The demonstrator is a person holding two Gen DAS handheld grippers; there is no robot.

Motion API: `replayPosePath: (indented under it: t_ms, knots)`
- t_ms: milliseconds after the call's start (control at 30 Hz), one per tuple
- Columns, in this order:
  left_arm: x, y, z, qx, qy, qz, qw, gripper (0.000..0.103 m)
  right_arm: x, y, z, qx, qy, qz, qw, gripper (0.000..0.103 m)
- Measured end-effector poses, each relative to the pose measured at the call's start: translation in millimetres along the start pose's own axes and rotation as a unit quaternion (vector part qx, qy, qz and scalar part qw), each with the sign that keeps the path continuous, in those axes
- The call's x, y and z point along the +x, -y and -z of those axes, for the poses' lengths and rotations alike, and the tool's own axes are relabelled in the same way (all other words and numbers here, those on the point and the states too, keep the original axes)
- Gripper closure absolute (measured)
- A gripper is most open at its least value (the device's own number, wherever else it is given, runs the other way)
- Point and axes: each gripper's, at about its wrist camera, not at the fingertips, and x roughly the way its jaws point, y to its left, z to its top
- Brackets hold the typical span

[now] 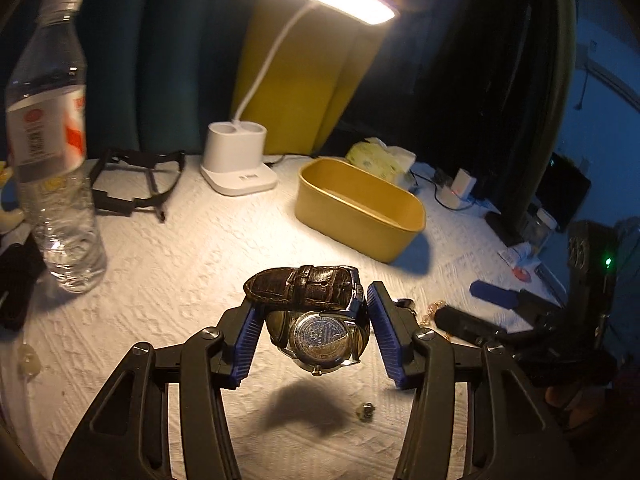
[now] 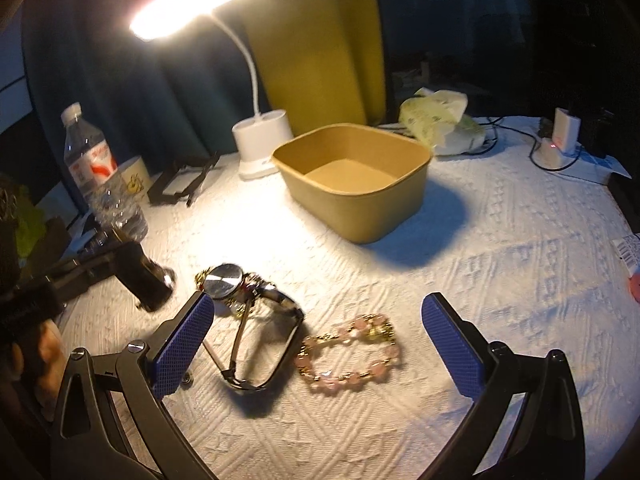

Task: Organize jewelry
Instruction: 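Carry the brown watch toward the tan box while the right tool grasps the black-strap watch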

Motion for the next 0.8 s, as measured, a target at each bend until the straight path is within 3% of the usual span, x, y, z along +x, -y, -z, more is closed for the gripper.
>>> replayPosePath:
  t_ms: [400, 433, 500, 567, 600, 700, 800]
  knots:
    - [-8, -11, -1, -0.001, 0.005, -0.013, 0.9999, 0.048, 26, -25, 3, -0.044, -0.031, -0.007, 0.999, 0.002]
    - [-8, -11, -1, 0.000, 0.005, -0.013, 0.9999, 0.048, 28, -26, 3, -0.049, -0.033, -0.006, 0.998, 0.006]
    - [-7, -10, -1, 0.002, 0.004, -0.012, 0.9999, 0.048, 34, -29, 4, -0.058, -0.049, 0.006, 0.997, 0.040]
    - [-7, -8, -2, 0.005, 0.004, -0.011, 0.9999, 0.048, 43, -25, 7, -0.051, -0.068, 0.007, 0.996, 0.045]
    - [-8, -7, -2, 0.006, 0.005, -0.011, 0.9999, 0.048, 46, -21, 7, -0.039, -0.078, -0.012, 0.996, 0.047]
    - [-9, -4, -2, 0.012, 0.005, -0.012, 0.9998, 0.048, 45, -20, 7, -0.034, -0.071, -0.027, 0.997, 0.063]
    - [-10, -1, -3, 0.016, 0.004, -0.014, 0.9998, 0.048, 42, -21, 9, -0.035, -0.067, -0.029, 0.997, 0.067]
